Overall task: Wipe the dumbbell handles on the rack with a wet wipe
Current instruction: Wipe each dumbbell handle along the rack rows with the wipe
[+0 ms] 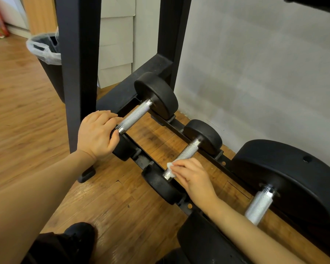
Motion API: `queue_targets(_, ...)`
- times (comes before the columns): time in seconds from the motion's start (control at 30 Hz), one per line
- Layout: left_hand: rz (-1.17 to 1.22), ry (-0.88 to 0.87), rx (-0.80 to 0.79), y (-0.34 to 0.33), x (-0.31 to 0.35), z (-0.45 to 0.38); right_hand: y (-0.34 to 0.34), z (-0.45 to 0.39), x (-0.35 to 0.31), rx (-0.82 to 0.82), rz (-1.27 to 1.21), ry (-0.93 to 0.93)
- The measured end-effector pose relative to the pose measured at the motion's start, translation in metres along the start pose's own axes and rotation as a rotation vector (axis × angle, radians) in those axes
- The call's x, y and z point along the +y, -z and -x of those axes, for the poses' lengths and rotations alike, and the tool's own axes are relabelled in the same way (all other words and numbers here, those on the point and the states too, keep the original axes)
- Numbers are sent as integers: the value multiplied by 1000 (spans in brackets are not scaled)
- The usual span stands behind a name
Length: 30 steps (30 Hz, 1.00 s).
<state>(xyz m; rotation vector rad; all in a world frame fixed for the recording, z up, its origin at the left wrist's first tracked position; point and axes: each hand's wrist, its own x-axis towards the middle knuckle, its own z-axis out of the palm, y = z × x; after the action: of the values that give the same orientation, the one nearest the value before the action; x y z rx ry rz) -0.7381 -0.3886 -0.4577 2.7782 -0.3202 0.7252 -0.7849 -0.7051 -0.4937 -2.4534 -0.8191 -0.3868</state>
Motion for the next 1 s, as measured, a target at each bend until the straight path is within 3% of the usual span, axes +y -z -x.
queue_targets(0.13,-2,3,2,0,0,0,3,-4,-9,-161,-19,82)
queue_targets(0.23,-1,5,2,1,1,0,10,-11,-7,-111,138,191)
queue_targets(0.43,4,3,9,2,2,0,10,-8,-10,-161,174,238)
queue_targets(0.53,-3,-4,17,2,3,-1,11,-13,-3,-95,256,267)
queue_targets(0.73,-4,-9,25,2,2,-1,4,-11,-3,-173,257,296)
queue_targets(0.9,-5,-5,16,1,2,0,14,-16,-5,7,264,232)
queue_targets(1.0,-7,-2,10,1,1,0,11,-13,-8,-59,229,261)
